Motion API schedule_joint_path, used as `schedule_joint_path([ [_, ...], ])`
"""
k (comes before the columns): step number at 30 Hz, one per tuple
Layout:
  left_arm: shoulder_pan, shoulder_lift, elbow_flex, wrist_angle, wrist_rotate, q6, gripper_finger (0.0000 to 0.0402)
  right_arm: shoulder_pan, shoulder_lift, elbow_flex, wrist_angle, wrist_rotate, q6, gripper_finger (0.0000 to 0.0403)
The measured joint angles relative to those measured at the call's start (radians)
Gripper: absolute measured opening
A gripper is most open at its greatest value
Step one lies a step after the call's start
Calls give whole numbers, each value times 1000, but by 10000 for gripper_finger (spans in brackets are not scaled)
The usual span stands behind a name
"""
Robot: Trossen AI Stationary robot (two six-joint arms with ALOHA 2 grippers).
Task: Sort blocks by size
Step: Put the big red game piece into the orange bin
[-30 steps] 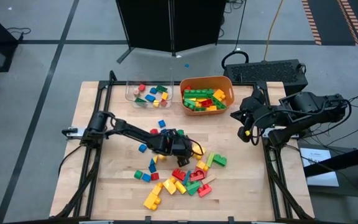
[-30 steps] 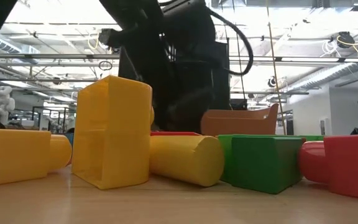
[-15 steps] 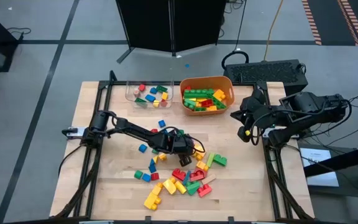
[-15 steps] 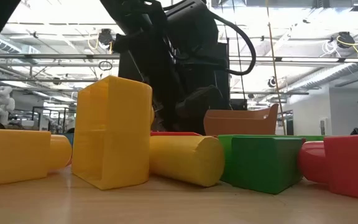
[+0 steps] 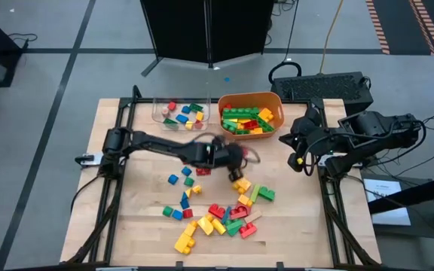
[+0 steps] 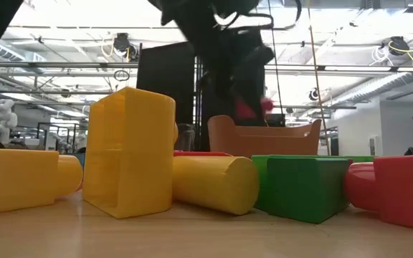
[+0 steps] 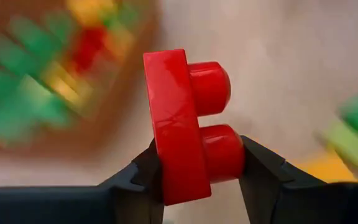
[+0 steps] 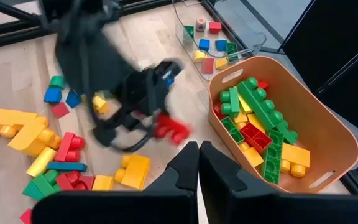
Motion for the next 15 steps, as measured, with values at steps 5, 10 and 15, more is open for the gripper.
schedule_joint_path([
  [5, 125, -10, 71, 114, -45, 189, 147, 0, 0, 0, -2, 0, 0, 9],
  [10, 270, -6, 69, 213, 55, 199, 147, 0, 0, 0, -2, 0, 1, 9],
  [15, 358, 17, 69, 235, 235, 200, 224, 0, 0, 0, -3, 0, 2, 9],
])
